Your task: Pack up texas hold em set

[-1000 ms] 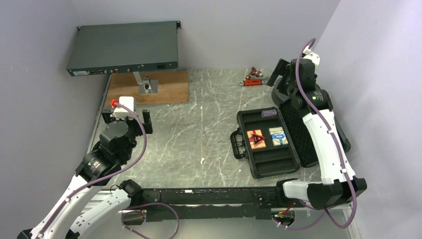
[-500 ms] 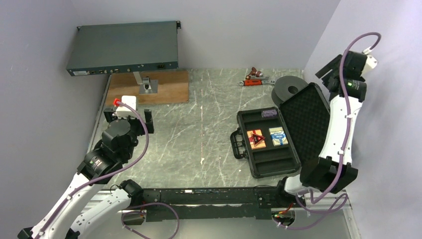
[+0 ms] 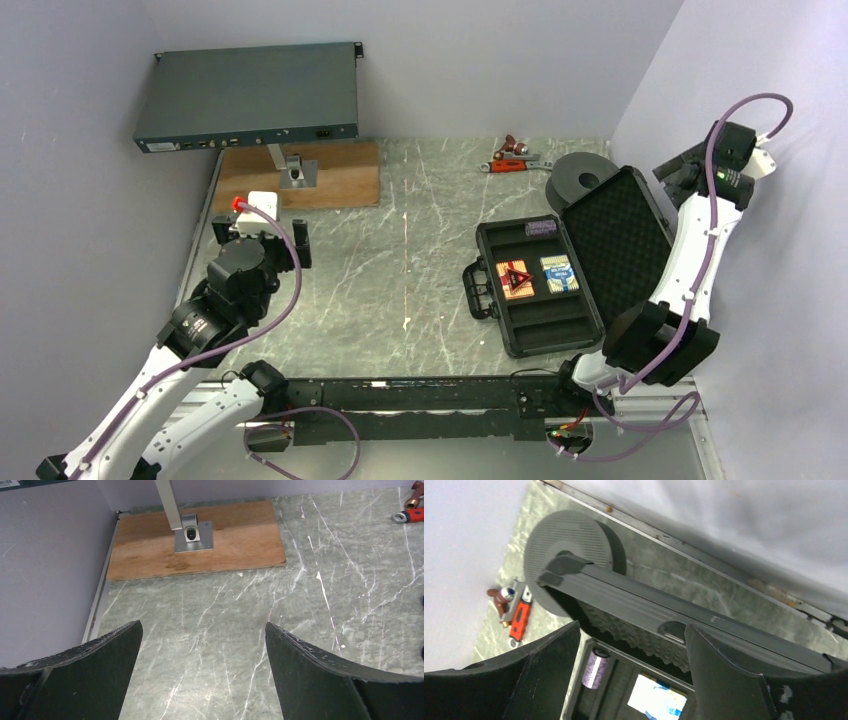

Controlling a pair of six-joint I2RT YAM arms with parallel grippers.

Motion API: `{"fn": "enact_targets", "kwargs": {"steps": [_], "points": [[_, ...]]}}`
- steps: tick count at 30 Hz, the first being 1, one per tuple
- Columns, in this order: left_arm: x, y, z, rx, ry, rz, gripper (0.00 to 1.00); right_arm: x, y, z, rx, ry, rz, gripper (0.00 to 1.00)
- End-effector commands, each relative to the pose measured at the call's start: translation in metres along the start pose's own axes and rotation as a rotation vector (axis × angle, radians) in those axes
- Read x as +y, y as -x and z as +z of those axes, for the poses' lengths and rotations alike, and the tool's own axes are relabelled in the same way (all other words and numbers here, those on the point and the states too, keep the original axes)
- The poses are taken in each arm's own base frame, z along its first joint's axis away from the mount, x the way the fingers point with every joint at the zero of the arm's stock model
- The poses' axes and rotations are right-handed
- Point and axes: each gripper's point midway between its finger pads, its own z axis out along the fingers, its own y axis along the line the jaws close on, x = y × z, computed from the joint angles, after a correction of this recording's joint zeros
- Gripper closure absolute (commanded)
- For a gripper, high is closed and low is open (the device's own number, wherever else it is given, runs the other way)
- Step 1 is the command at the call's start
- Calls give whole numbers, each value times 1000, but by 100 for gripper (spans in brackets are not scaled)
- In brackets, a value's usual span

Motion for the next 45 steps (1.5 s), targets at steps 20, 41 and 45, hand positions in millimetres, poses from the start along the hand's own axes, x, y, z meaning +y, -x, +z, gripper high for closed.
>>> {"fn": "enact_targets", "kwargs": {"steps": [20, 41, 45], "points": [[-5, 4, 4, -13, -17, 1, 1, -37, -20, 11, 2, -73, 84, 39], [-2, 6, 1, -29, -10, 1, 1, -18, -34, 3, 37, 56, 55, 88], [-2, 5, 2, -21, -6, 7, 1, 2, -41, -11, 58, 140, 43, 89]]}}
